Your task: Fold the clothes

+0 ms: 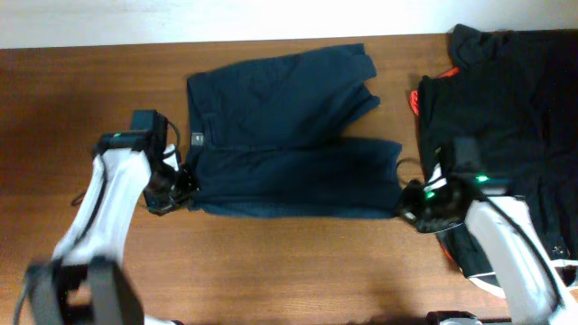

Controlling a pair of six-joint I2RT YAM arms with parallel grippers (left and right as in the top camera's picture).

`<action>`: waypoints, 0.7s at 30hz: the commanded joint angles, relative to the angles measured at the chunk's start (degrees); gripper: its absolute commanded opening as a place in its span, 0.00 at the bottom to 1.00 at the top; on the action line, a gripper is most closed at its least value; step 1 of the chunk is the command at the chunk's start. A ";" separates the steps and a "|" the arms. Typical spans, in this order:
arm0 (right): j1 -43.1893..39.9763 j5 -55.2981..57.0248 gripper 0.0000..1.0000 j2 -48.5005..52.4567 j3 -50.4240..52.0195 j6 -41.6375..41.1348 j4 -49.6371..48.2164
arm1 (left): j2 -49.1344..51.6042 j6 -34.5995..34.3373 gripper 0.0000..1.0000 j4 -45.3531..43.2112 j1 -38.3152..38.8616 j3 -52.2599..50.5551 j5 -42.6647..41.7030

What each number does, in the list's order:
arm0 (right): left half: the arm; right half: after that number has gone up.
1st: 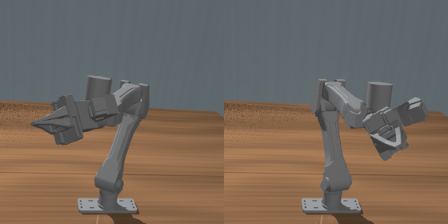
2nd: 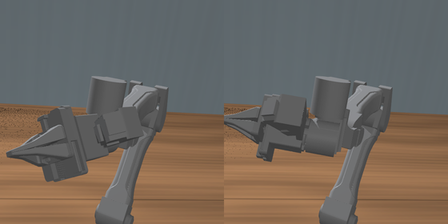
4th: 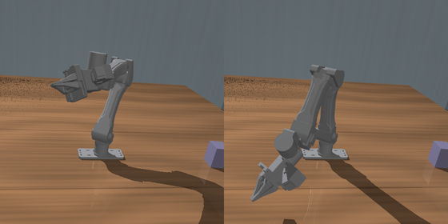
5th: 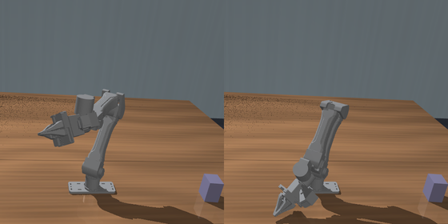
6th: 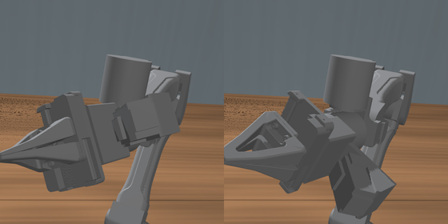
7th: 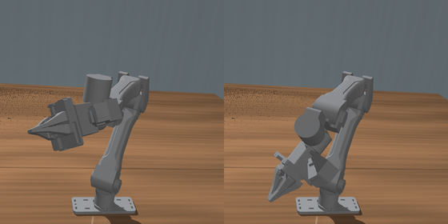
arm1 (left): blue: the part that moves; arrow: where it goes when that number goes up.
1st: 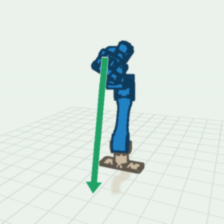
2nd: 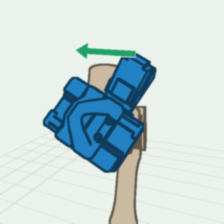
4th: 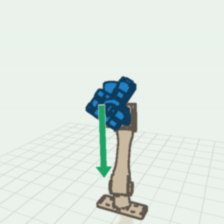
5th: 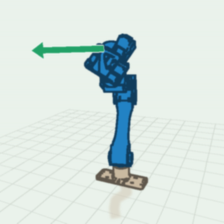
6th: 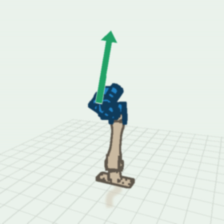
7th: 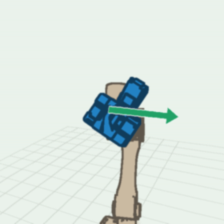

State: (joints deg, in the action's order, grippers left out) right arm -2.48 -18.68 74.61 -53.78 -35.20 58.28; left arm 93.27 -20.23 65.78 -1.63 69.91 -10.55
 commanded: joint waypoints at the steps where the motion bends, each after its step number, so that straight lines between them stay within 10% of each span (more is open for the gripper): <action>1: -3.89 6.75 0.04 -7.02 -10.75 7.30 5.79 | -13.90 3.76 0.00 2.51 -0.61 0.35 2.89; 7: -4.28 7.37 0.04 -10.40 -25.81 22.67 11.89 | -27.21 4.04 0.00 13.88 -0.68 0.35 3.04; 21: 7.82 7.17 0.04 16.17 -26.40 29.27 -22.29 | -17.05 -22.03 0.15 -0.98 -5.79 0.35 2.91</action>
State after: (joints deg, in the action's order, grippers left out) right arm 3.97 -15.70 85.93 -78.85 -6.79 39.33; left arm 71.46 -36.91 66.52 -6.59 70.06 -11.94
